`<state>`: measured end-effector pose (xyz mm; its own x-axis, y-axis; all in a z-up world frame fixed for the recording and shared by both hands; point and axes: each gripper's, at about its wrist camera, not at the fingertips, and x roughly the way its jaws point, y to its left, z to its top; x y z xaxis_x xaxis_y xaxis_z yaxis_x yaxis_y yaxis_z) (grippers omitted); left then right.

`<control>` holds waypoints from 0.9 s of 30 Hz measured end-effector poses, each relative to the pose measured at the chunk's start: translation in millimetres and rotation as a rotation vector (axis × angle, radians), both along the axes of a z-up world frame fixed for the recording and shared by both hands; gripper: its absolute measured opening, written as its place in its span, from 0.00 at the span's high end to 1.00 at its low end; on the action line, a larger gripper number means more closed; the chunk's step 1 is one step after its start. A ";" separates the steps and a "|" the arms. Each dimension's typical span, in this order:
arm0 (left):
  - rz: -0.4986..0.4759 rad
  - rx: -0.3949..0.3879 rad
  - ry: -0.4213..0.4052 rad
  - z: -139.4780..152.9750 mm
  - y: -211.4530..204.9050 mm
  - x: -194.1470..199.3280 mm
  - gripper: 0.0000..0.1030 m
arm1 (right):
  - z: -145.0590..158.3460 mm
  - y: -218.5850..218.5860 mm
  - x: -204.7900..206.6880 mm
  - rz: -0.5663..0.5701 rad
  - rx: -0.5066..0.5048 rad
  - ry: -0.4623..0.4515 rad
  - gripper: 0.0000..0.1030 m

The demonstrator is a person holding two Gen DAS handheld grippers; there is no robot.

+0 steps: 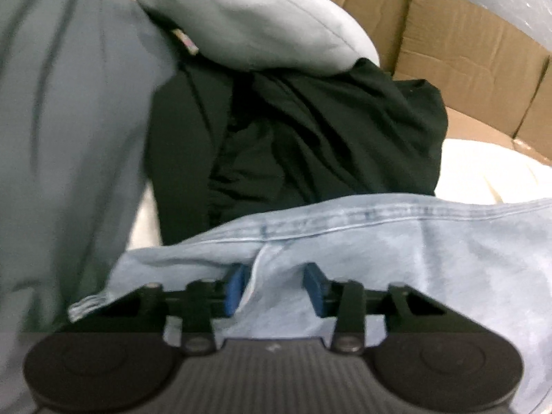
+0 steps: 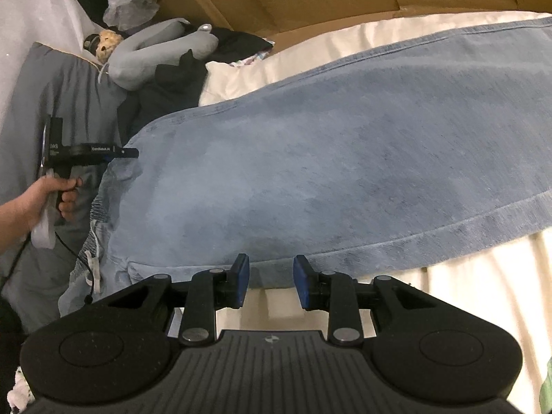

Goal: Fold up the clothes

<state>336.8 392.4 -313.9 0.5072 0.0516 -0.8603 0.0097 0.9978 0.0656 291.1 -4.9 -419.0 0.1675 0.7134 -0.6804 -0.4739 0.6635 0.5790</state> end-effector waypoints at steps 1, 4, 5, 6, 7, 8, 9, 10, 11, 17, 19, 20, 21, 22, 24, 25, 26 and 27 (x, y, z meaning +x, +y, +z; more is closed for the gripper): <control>0.006 -0.020 0.005 -1.3 1.9 4.0 0.62 | -0.9 -0.6 0.5 -0.002 -0.003 -0.001 0.71; 0.018 -0.053 0.006 -3.7 6.0 12.6 0.78 | -2.7 -2.5 1.0 -0.007 -0.009 -0.001 0.71; 0.019 -0.034 0.003 -4.4 5.6 14.1 0.85 | -3.2 -3.0 1.0 -0.009 -0.010 0.000 0.71; 0.020 -0.015 -0.001 -5.1 5.2 15.6 0.95 | -3.7 -3.6 1.0 -0.010 -0.012 0.000 0.71; 0.016 0.002 -0.011 -6.0 4.4 16.0 0.96 | -4.0 -3.8 1.1 -0.010 -0.013 -0.001 0.71; 0.019 0.012 -0.024 -6.0 3.5 15.9 0.96 | -4.6 -4.0 1.4 -0.012 -0.015 0.000 0.71; 0.021 0.024 -0.042 -5.0 1.7 15.7 0.96 | -5.4 -4.8 1.3 -0.013 -0.015 0.001 0.71; 0.022 0.037 -0.063 -3.8 -0.2 15.4 0.97 | -6.2 -5.0 1.4 -0.012 -0.016 0.002 0.71; 0.023 0.050 -0.085 -2.7 -2.1 15.1 0.97 | -6.7 -4.8 1.8 -0.012 -0.017 0.001 0.71; 0.051 0.056 -0.110 -11.1 -2.0 22.0 0.97 | -4.4 -4.2 7.8 -0.011 -0.025 -0.035 0.71; 0.060 0.053 -0.098 -15.4 -1.4 29.0 0.97 | -1.3 -2.9 14.5 -0.021 -0.040 -0.066 0.71; 0.062 0.054 -0.091 -17.7 -1.3 32.5 0.97 | 0.3 -2.2 17.8 -0.025 -0.047 -0.082 0.71; 0.065 0.055 -0.085 -19.9 -1.3 35.8 0.97 | 1.1 -1.1 22.3 -0.030 -0.055 -0.096 0.70; 0.064 0.060 -0.083 -22.3 -1.9 38.6 0.97 | 1.2 0.2 26.6 -0.032 -0.068 -0.113 0.69; 0.069 0.063 -0.083 -26.5 -2.2 42.9 0.97 | -0.7 5.0 36.5 -0.037 -0.118 -0.162 0.66; 0.078 0.057 -0.085 -27.9 -1.5 44.4 0.96 | -3.2 8.1 41.7 -0.037 -0.147 -0.183 0.64; 0.085 0.050 -0.085 -28.7 -0.5 46.0 0.96 | -5.6 11.2 46.9 -0.038 -0.175 -0.203 0.64; 0.092 0.043 -0.083 -29.2 0.5 47.7 0.96 | -7.4 17.2 49.2 -0.020 -0.194 -0.229 0.64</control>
